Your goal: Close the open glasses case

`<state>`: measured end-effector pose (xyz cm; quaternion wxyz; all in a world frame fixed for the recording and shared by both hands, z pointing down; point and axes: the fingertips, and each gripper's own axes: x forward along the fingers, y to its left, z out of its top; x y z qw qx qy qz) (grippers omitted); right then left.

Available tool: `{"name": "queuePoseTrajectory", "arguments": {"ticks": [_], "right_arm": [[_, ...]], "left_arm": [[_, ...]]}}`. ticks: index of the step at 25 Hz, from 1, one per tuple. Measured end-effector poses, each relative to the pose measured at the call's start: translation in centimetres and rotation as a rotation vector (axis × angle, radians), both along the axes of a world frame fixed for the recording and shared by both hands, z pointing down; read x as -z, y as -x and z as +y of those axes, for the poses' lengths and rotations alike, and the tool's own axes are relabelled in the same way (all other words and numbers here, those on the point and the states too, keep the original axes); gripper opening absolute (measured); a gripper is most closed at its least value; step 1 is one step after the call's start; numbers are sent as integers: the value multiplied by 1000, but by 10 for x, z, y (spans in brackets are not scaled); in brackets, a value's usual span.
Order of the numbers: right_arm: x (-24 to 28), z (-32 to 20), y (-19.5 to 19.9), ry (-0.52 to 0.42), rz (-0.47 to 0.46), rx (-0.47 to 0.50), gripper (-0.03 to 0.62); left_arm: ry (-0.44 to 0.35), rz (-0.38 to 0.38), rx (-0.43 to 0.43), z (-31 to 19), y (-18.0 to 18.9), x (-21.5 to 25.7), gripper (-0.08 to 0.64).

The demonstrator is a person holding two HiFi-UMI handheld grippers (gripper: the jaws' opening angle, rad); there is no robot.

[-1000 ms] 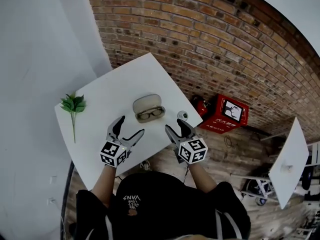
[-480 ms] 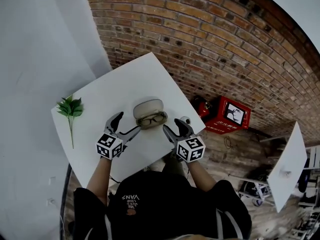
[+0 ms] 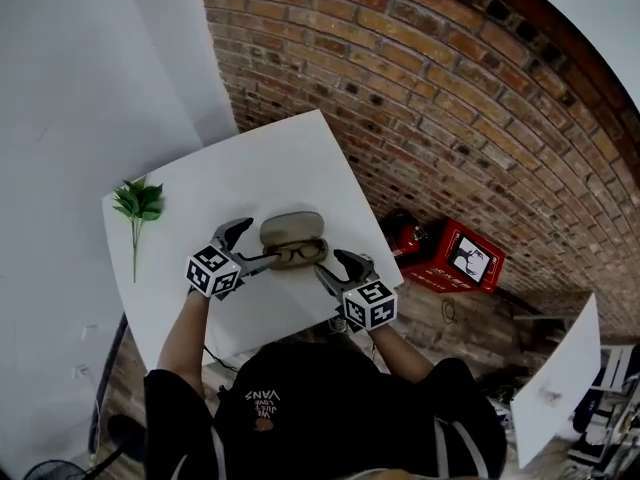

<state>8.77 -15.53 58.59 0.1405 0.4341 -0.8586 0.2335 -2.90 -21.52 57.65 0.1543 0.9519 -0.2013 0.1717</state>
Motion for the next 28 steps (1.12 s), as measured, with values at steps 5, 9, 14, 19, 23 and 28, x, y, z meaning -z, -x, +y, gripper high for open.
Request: {"name": "queuePoseTrajectory", "arguments": {"ticks": [5,9,14,19,23,28], "right_arm": [[-12,-6,2,33,-1,56,225],[-22,-8,6,59,11,90,224],[-35,-11,8,88,36,116,218],[-43,-13,8,92,68,129,206],[-45,-11,9,92,75,137,201],[-52,-3,9,106,74,141,199]], "left_arm": [[34,-47,-79,-8,-14,-11,466],[74,-80,-165,-8,-22,-22,475],[114,-112,-254,-11,-30,-30,488],[161,-161,-316,-15,-33,-43,494],[169,-151,-367,-10,-40,-39,493],[169,-114,-386,0,-42,-27,492]]}}
